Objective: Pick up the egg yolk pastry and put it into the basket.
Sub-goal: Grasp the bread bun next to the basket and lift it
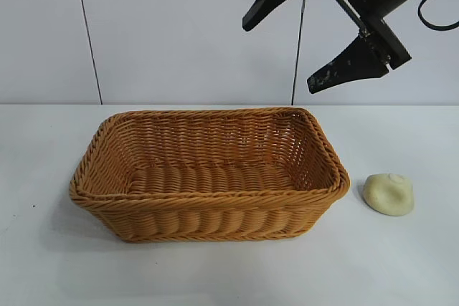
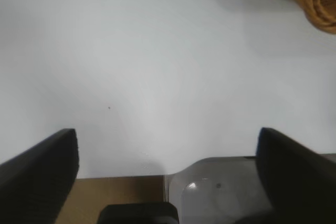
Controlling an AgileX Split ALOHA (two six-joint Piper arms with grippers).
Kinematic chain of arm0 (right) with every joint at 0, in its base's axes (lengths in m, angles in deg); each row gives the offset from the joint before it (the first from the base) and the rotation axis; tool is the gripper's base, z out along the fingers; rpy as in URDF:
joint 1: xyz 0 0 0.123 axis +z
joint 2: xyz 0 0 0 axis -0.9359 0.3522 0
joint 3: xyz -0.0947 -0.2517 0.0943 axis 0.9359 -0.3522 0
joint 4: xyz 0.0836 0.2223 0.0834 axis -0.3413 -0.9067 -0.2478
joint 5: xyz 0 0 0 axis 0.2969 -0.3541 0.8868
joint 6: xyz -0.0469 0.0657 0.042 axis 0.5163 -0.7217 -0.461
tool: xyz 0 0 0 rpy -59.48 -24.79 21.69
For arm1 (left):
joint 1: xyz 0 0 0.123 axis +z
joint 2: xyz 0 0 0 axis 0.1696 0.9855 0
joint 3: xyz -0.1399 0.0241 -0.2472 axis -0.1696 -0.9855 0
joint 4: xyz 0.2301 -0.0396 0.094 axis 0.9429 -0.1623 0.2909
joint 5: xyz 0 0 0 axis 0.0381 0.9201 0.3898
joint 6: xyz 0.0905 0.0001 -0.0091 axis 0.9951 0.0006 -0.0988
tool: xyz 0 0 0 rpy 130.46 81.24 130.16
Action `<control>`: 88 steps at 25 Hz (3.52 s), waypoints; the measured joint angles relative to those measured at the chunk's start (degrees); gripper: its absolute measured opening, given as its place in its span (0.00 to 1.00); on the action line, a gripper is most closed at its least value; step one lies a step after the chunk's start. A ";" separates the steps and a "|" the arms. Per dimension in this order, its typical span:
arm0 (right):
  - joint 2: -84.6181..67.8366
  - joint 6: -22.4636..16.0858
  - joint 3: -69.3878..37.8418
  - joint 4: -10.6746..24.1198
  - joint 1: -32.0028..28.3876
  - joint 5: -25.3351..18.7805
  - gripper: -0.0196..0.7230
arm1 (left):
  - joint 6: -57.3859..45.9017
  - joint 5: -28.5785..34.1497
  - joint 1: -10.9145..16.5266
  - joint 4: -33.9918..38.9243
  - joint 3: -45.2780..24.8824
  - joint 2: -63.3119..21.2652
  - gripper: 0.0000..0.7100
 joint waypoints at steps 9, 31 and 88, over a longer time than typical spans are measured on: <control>0.00 0.00 0.00 0.00 0.00 0.00 0.96 | 0.00 -6.09 0.00 -0.05 -16.67 -24.57 0.95; 0.00 -0.36 1.69 6.83 0.00 -5.79 0.96 | 0.00 -8.44 0.00 -0.05 -22.13 -62.14 0.95; 26.89 -17.90 10.23 39.12 -9.76 -4.11 0.77 | 0.00 -8.43 0.00 0.00 -22.13 -62.20 0.95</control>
